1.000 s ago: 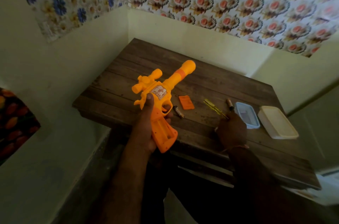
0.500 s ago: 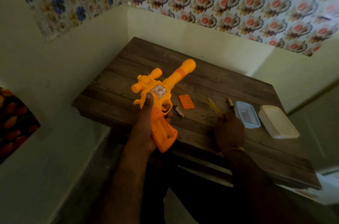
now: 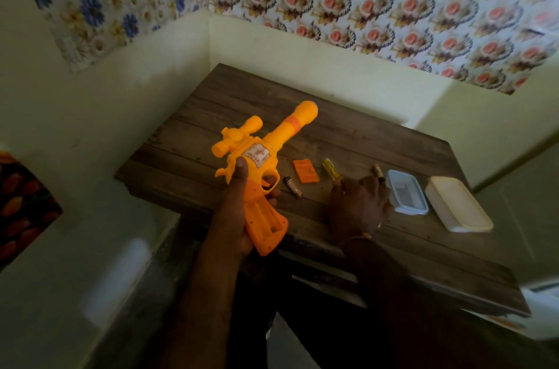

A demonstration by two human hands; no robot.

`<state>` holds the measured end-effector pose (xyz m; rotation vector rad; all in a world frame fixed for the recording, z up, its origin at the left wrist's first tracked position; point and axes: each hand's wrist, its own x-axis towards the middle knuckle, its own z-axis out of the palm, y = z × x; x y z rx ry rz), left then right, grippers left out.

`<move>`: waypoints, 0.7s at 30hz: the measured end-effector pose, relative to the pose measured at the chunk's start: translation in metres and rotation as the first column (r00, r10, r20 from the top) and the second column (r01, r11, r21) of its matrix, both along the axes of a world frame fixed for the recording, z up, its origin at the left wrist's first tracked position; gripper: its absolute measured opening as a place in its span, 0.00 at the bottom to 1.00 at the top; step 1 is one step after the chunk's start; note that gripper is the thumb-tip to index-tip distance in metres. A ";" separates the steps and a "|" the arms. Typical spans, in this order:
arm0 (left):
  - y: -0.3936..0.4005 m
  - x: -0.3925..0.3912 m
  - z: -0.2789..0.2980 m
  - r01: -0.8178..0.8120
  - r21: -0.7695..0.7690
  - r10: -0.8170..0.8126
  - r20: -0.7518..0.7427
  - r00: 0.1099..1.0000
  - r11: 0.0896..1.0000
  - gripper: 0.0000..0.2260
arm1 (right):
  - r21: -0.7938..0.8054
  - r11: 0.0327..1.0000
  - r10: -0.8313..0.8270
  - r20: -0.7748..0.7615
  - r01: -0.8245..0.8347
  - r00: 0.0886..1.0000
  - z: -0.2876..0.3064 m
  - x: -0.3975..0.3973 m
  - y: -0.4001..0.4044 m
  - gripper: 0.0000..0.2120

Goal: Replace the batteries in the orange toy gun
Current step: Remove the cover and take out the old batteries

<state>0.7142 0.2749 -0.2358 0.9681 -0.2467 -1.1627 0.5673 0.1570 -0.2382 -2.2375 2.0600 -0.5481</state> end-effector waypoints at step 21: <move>-0.004 -0.002 0.002 -0.146 0.042 0.147 -0.039 0.988 0.988 0.31 | 0.222 0.919 -0.365 0.164 0.327 0.916 -0.045 -0.122 0.028 0.36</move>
